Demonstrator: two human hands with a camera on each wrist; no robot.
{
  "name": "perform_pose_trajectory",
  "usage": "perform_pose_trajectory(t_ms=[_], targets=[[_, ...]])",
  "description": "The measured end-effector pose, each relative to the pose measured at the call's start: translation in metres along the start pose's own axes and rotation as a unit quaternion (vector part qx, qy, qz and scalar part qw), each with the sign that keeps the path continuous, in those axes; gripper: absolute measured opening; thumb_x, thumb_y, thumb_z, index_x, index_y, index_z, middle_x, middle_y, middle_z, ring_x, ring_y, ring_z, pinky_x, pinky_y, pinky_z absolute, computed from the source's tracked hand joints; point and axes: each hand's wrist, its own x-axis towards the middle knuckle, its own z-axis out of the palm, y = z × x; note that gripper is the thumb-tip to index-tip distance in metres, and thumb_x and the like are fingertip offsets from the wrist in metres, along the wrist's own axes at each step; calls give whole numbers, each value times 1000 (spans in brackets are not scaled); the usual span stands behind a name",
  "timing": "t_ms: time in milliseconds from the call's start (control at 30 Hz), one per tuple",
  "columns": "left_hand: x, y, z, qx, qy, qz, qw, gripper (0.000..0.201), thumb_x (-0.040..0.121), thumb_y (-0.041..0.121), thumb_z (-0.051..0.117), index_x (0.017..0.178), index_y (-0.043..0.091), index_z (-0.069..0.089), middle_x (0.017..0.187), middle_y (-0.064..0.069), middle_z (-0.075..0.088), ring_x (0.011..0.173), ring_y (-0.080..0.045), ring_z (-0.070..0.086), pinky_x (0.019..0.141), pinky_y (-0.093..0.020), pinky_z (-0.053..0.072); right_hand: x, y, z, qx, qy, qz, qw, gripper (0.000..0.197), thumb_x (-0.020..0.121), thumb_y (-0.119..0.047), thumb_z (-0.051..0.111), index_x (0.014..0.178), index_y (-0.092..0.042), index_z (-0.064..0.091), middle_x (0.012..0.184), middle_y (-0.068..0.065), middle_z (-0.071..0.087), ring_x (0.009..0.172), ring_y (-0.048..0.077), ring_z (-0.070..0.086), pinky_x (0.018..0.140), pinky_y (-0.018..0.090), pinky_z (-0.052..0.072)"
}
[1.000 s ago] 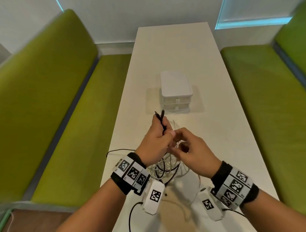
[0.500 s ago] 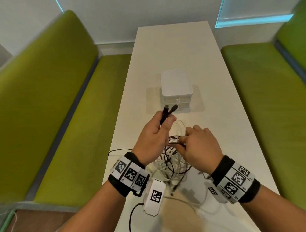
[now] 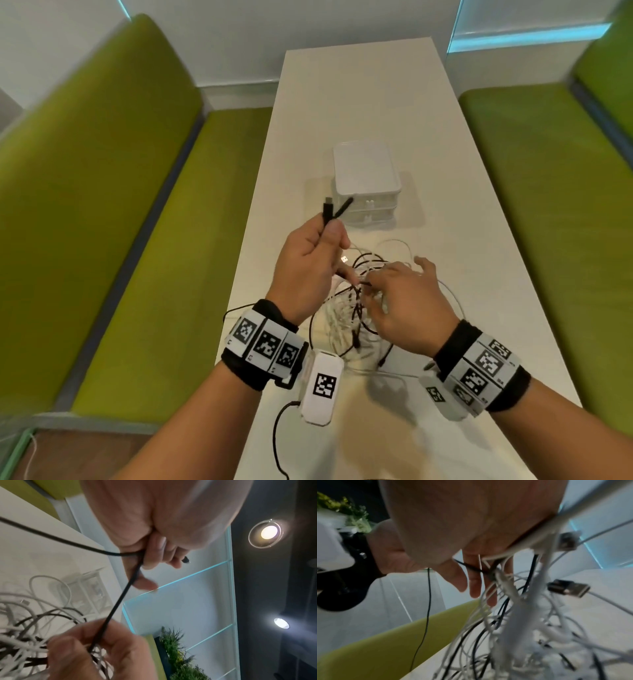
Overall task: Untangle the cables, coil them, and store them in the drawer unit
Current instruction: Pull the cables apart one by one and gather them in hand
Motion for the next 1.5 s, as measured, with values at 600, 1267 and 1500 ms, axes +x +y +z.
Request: perform_pose_trajectory(t_ms=[600,1267,1500], targets=[[-6,-25,-11,489,-103,-44,865,26,96,37,63,88,26,40,81,6,63,72,-22,59,67,-40,47,-5,28,-15,266,-20,90,960,24,85,-30,76,105,-40,69,104,-12,62,93,8,59,80,20,44],[-10,-26,-24,296,29,-118,947,43,80,20,81,76,17,38,83,10,76,49,6,47,62,-25,38,5,32,-23,185,213,-13,959,10,87,-17,74,94,-24,73,88,-11,63,84,12,56,77,30,46],[-14,-21,-28,242,29,-82,966,33,78,12,83,83,4,51,70,17,70,49,-5,34,63,-27,34,15,12,-3,201,-18,-65,977,33,90,-27,73,120,-39,67,84,-19,56,76,-6,52,69,18,36]])
